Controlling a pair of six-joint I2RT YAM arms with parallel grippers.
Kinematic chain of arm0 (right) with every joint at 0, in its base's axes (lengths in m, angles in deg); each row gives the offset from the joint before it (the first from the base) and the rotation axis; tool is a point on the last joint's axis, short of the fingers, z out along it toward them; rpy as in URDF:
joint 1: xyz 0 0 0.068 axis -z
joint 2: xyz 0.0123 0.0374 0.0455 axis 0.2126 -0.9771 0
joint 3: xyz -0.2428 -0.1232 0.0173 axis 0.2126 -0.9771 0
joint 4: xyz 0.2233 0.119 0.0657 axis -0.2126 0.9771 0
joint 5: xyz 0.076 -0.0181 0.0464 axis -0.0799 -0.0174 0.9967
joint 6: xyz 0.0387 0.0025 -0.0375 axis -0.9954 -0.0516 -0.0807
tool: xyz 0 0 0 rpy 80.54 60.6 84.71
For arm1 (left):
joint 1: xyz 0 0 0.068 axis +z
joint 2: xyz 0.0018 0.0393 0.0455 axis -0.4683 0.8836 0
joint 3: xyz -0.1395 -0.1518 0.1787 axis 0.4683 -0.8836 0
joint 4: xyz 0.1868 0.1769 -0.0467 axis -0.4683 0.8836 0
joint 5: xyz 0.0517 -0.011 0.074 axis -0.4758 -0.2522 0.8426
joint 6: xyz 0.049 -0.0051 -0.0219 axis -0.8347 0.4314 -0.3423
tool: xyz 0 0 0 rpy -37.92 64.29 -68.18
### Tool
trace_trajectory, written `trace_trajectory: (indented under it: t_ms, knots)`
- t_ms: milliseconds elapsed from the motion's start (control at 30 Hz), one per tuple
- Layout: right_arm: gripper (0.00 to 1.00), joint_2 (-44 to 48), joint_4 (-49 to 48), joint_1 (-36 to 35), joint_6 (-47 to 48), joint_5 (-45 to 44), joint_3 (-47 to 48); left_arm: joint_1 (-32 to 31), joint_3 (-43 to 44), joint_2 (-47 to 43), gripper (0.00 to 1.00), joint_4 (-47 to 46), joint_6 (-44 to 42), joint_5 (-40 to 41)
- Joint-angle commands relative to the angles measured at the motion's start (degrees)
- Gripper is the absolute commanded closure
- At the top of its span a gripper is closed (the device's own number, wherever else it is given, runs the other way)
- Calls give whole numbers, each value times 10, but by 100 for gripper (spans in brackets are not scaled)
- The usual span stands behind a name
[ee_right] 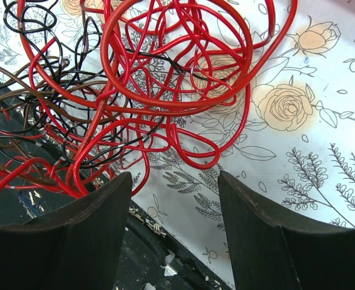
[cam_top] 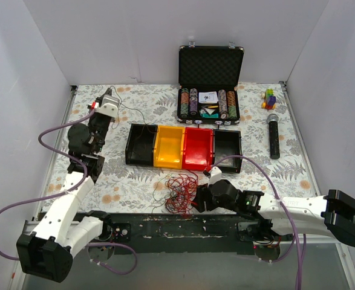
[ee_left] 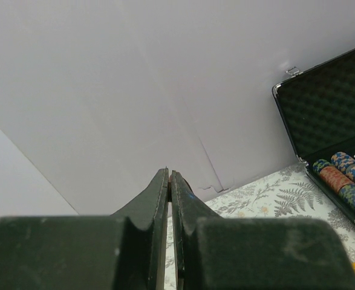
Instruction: Untangle the cables
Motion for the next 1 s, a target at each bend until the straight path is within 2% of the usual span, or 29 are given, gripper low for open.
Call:
trace_trajectory:
  t_ms: [0, 100, 300, 533, 967]
  knots:
    - [32, -16, 70, -3, -7, 17, -10, 8, -16, -29, 100, 23, -19, 7]
    - [32, -12, 73, -4, -6, 17, -11, 19, -28, -45, 100, 35, -23, 53]
    - [32, -9, 75, -3, -5, 20, -12, 30, -68, -87, 100, 48, -41, 52]
    - [32, -13, 70, -3, -5, 23, -15, 34, -66, -107, 100, 64, -61, 82]
    - [32, -18, 62, -4, -6, 30, -20, 41, -101, -217, 100, 141, -71, 71]
